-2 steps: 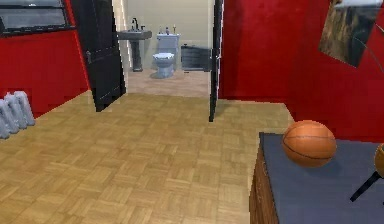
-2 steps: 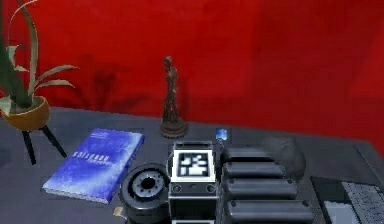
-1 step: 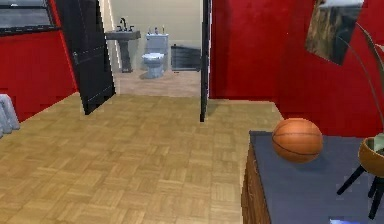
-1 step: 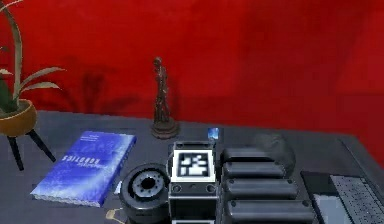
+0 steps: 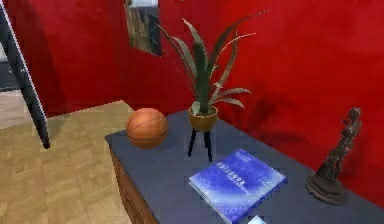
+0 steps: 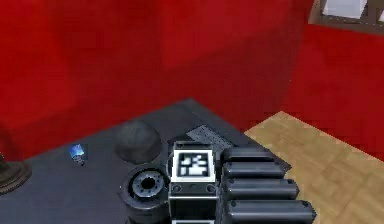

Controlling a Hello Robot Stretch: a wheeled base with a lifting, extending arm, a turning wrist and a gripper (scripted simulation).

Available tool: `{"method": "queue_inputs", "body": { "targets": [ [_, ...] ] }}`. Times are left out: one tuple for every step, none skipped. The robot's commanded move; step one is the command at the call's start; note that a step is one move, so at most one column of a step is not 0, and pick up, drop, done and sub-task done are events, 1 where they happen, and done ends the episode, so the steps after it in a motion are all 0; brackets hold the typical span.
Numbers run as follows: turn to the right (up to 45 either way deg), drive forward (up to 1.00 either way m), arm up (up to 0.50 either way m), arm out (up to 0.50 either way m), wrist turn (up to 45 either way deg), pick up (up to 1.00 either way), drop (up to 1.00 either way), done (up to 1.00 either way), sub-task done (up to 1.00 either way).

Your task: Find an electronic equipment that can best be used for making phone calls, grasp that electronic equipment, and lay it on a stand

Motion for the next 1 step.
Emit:
{"method": "queue_inputs", "body": {
  "targets": [
    [-45.0,0.0,0.0,0.0,0.0,0.0,0.0,0.0,0.0]
  ]
}}
